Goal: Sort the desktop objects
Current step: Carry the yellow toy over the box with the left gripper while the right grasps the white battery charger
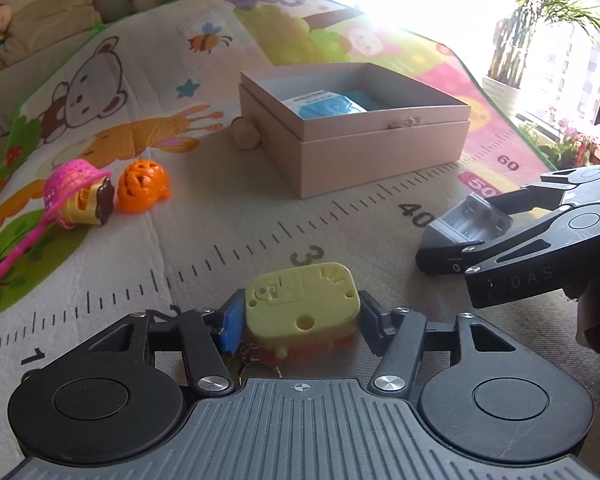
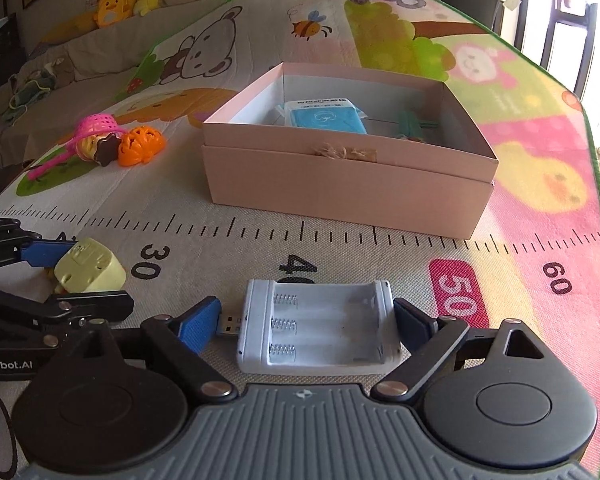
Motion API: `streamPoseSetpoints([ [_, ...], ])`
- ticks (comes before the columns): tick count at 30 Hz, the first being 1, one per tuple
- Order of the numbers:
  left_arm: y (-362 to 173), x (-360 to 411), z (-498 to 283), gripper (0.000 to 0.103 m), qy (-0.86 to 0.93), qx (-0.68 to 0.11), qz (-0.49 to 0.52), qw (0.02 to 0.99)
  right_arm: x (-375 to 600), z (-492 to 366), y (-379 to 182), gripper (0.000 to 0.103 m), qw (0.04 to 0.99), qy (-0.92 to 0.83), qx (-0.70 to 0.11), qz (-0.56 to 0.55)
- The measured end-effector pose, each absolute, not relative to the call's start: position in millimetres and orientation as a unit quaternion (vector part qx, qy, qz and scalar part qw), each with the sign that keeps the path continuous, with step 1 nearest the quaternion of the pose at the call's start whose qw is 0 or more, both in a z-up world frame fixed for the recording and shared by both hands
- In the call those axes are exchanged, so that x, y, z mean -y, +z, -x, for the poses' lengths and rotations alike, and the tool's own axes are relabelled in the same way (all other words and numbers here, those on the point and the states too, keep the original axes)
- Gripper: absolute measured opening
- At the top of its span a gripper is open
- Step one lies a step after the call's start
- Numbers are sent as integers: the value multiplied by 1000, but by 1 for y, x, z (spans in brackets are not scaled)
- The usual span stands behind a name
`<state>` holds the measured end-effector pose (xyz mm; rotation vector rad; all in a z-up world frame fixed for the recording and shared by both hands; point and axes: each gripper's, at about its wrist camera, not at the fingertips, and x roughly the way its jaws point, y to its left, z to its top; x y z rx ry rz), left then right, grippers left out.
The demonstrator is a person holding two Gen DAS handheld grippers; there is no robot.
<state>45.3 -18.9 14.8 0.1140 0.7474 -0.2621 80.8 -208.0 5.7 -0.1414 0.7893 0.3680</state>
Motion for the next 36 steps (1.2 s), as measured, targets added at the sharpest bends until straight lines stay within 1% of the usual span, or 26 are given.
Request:
streamPoseSetpoints([
  [3, 25, 20, -33, 62, -131, -351, -66, 925, 218, -68, 14, 91, 901, 191, -385, 65],
  [5, 42, 21, -27, 62, -135, -331, -76, 931, 225, -57, 27, 91, 903, 201, -375, 66],
  [7, 68, 24, -23, 62, -144, -297, -96, 939, 233, -43, 57, 91, 915, 207, -338, 76],
  [9, 98, 28, -23, 62, -148, -255, -116, 948, 242, -32, 95, 91, 931, 212, -285, 81],
  [13, 150, 39, -40, 62, -134, -176, -142, 965, 266, -35, 169, 91, 952, 214, -215, 52],
  [17, 173, 50, -87, 62, -136, -165, -121, 969, 284, -64, 206, 91, 967, 180, -179, 32],
  [20, 170, 60, -123, 62, -158, -171, -89, 968, 291, -90, 207, 91, 973, 149, -175, 25],
  [23, 155, 73, -165, 62, -182, -191, -56, 963, 291, -118, 198, 91, 972, 139, -189, 15],
  [26, 136, 70, -197, 67, -174, -227, -17, 958, 286, -150, 184, 91, 968, 131, -214, 4],
  [27, 130, 65, -199, 73, -171, -237, -4, 956, 285, -158, 180, 91, 967, 128, -220, 3],
  [28, 122, 56, -197, 81, -172, -244, 6, 954, 283, -166, 175, 91, 966, 126, -226, 4],
  [31, 98, 35, -171, 94, -154, -250, -24, 956, 275, -185, 162, 91, 961, 130, -242, 14],
  [36, 64, -2, -124, 97, -154, -287, -45, 944, 246, -229, 144, 91, 947, 143, -287, 20],
])
